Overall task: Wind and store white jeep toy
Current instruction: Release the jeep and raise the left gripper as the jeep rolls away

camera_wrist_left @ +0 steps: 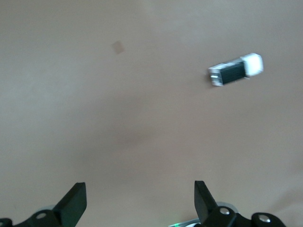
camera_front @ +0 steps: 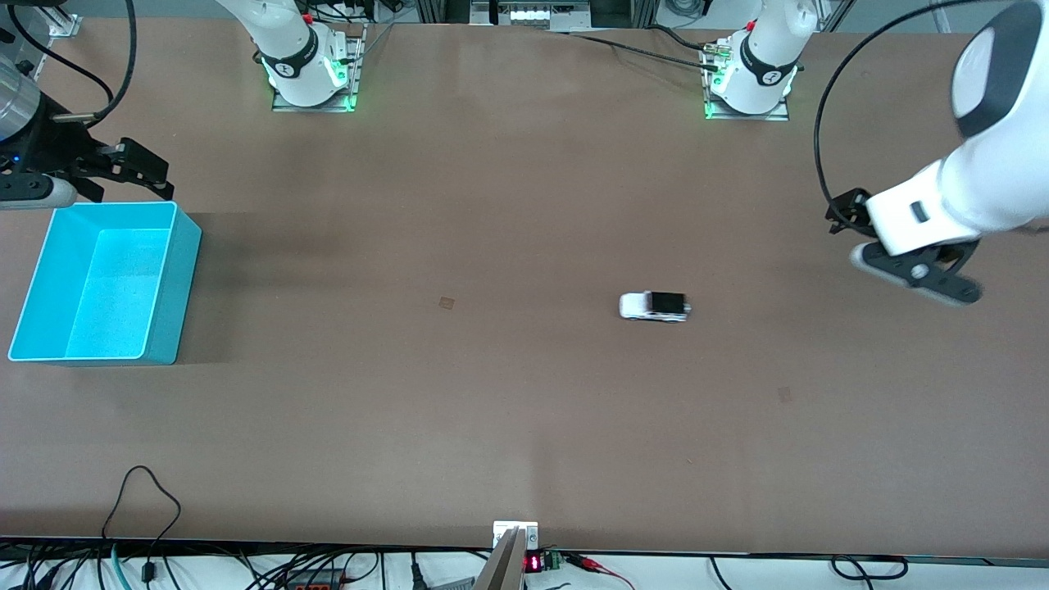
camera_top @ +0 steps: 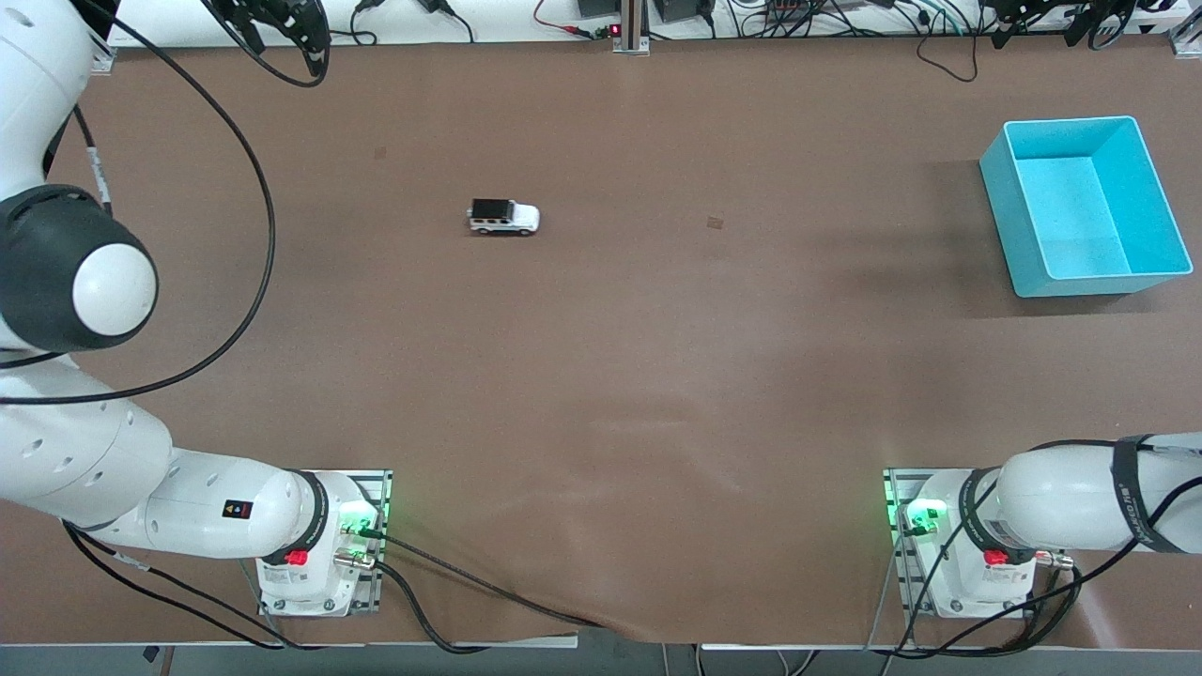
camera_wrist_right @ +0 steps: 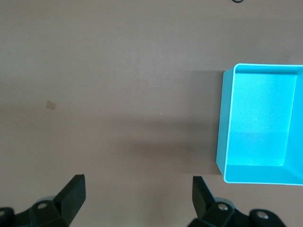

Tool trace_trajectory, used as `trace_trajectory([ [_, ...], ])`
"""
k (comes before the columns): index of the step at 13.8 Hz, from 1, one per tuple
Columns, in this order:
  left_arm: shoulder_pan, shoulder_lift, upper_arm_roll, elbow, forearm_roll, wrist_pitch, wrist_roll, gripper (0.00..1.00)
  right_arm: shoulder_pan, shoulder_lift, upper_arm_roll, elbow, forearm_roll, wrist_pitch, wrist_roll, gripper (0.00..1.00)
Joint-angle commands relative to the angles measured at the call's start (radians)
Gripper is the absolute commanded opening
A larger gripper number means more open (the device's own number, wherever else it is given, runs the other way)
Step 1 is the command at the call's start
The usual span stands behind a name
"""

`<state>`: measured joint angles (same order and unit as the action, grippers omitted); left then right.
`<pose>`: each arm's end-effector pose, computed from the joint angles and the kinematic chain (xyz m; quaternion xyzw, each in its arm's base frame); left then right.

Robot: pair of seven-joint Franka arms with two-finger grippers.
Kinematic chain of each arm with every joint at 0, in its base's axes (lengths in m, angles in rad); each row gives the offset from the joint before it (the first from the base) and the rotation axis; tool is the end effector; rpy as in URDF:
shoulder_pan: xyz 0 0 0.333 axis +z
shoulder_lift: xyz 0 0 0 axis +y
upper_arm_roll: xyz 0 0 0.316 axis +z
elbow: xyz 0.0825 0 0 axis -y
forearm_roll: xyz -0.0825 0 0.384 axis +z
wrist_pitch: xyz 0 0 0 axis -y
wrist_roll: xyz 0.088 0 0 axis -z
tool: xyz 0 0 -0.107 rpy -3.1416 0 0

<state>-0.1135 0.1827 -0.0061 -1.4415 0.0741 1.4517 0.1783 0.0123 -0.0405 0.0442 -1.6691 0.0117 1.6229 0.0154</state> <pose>0.5916 -0.0621 0.5704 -0.9848 0.1465 0.0871 0.0339 0.5442 0.0324 0.6047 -0.9998 -0.0202 0.0030 0.0048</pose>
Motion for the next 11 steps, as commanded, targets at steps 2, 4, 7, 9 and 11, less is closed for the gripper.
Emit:
trace_trajectory([
  [2, 0.029, -0.141, 0.005, -0.169, -0.037, 0.148, -0.137, 1.00, 0.014, -0.021, 0.002, -0.015, -0.022, -0.005, 0.020, 1.00],
  [4, 0.028, -0.166, 0.005, -0.192, -0.043, 0.200, -0.140, 1.00, 0.012, -0.021, 0.002, -0.015, -0.029, -0.005, 0.023, 1.00],
  [7, 0.012, -0.201, 0.002, -0.165, -0.054, 0.141, -0.135, 1.00, 0.011, -0.021, 0.000, -0.015, -0.029, -0.005, 0.023, 1.00],
  [9, 0.024, -0.204, 0.002, -0.157, -0.065, 0.128, -0.137, 1.00, 0.011, -0.021, 0.000, -0.015, -0.029, -0.006, 0.021, 1.00],
  [11, 0.028, -0.203, 0.002, -0.148, -0.082, 0.127, -0.142, 1.00, 0.011, -0.016, 0.000, -0.014, -0.027, -0.006, 0.015, 1.00],
])
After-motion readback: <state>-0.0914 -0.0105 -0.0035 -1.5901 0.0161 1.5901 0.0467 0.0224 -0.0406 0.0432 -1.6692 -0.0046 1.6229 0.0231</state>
